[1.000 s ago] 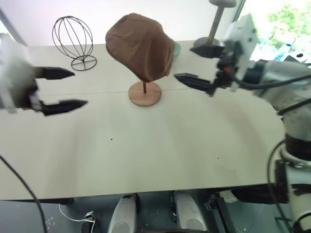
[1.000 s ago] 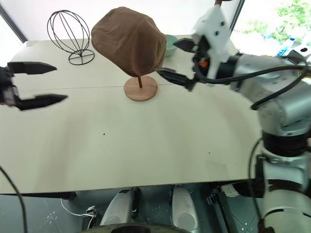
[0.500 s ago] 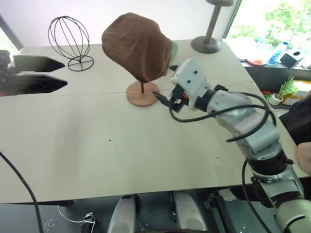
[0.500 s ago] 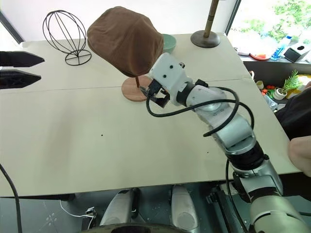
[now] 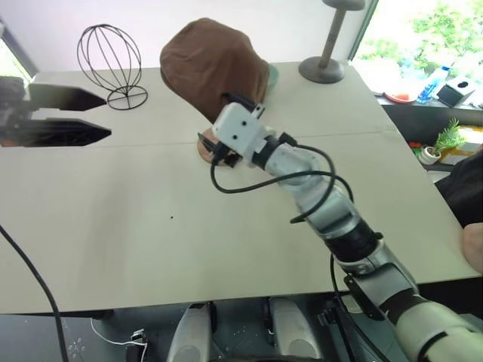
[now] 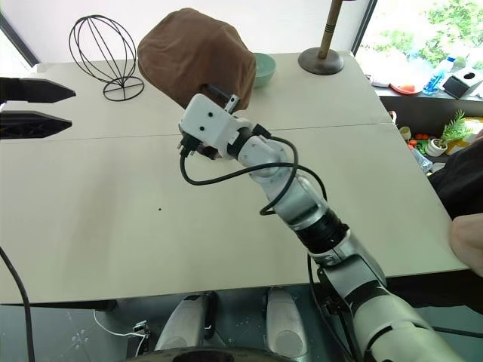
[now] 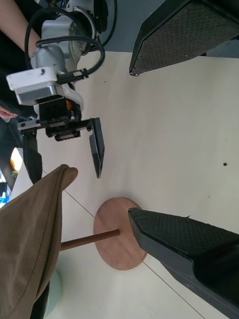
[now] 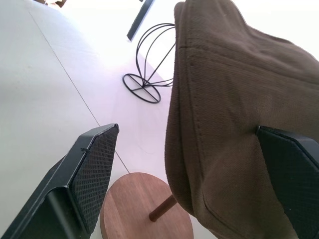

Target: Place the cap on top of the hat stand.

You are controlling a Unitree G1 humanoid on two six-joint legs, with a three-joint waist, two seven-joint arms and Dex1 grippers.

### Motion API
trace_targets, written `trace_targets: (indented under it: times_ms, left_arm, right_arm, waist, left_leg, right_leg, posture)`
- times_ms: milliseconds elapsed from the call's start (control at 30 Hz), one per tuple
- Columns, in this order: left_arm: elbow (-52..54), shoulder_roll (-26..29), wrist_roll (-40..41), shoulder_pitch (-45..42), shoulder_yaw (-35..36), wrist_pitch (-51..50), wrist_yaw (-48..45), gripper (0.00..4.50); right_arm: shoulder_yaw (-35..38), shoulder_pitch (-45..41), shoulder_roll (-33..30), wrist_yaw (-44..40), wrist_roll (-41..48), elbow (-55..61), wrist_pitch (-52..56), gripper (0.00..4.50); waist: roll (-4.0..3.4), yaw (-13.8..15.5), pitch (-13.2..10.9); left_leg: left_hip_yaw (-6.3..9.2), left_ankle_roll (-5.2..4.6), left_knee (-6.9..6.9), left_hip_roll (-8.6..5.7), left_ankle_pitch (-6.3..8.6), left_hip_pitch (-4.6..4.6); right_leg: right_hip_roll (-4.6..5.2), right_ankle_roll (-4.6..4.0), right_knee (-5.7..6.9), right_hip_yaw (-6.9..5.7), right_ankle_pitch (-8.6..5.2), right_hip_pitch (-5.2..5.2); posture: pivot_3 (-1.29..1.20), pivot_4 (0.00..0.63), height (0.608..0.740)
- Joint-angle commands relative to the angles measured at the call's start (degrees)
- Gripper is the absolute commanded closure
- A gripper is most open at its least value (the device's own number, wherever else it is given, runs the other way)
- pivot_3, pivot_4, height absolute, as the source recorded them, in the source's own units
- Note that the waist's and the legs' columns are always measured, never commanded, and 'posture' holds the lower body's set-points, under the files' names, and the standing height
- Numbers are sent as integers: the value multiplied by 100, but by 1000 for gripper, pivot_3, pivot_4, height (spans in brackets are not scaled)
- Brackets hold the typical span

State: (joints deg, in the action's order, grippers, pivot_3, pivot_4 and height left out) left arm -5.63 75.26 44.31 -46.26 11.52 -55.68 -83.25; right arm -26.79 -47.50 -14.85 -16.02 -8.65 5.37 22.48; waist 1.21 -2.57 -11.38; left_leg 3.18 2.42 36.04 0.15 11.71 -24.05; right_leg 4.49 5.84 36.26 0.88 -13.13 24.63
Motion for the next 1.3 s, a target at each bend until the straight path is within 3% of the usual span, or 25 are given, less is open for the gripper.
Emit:
trace_targets:
  times_ms: [33, 100, 200, 400, 633, 667, 700, 1000, 1300]
  left_arm:
    - [27, 64, -29, -183, 85, 85, 35, 64]
    - [24, 66, -35, -188, 99, 82, 50, 64]
    - [43, 64, -39, -188, 127, 84, 104, 0]
    - [63, 72, 15, -216, 203, 47, 225, 0]
    - [94, 66, 16, -147, 256, 102, 296, 0]
    - [99, 56, 12, -143, 262, 115, 309, 0]
    - [106, 46, 11, -141, 266, 121, 325, 0]
    - [80, -77, 12, -180, 275, 195, 468, 0]
    - [69, -134, 25, -236, 295, 217, 587, 0]
  right_arm:
    - [-11, -303, 149, 363, -588, -479, -563, 0]
    - [42, -392, 251, 563, -823, -807, -761, 0]
    - [155, -461, 327, 756, -1051, -1064, -957, 833]
    - [297, -492, 403, 918, -1337, -1171, -1165, 3907]
    - [493, -408, 366, 894, -1508, -948, -1302, 3907]
    - [550, -343, 329, 872, -1506, -865, -1264, 4447]
    - [593, -296, 302, 854, -1510, -812, -1244, 4486]
    - [765, -461, 102, 840, -1743, -1001, -1371, 4486]
    - [758, -1262, -514, 937, -2358, -1143, -2091, 4486]
  waist:
    - [1, -1, 1]
    - [1, -3, 1]
    - [1, -11, 1]
    - [1, -12, 1]
    - [1, -15, 1]
    - [1, -15, 1]
    - [1, -9, 1]
    - [1, -18, 1]
    - [0, -21, 0]
  left_leg:
    - [0, 0, 1, 0, 0, 0]
    - [0, 0, 0, 0, 0, 0]
    - [2, 0, -2, 0, 0, 0]
    - [2, 0, -4, 0, 0, 0]
    - [2, 0, -4, 0, 0, 1]
    - [2, 0, -4, 0, 0, 1]
    - [2, 0, -4, 0, 0, 1]
    - [3, 0, -3, 0, 0, 1]
    - [3, 0, -5, 0, 0, 1]
  right_leg:
    - [0, 0, 0, 0, 0, 0]
    - [0, 0, 0, 1, 0, 0]
    - [-1, 5, 3, 0, 3, 2]
    - [-2, 13, 3, 1, 7, 2]
    - [-2, 13, 5, 0, 7, 3]
    - [-2, 13, 5, 1, 7, 3]
    - [-2, 13, 5, 0, 7, 3]
    - [-2, 12, 6, 0, 7, 2]
    - [-2, 12, 6, 0, 6, 4]
  posture:
    - [0, 150, 740]
    - [0, 150, 740]
    - [0, 150, 740]
    - [0, 150, 740]
    - [0, 150, 740]
    - [0, 150, 740]
    - [0, 150, 740]
    - [0, 150, 740]
    - [0, 150, 740]
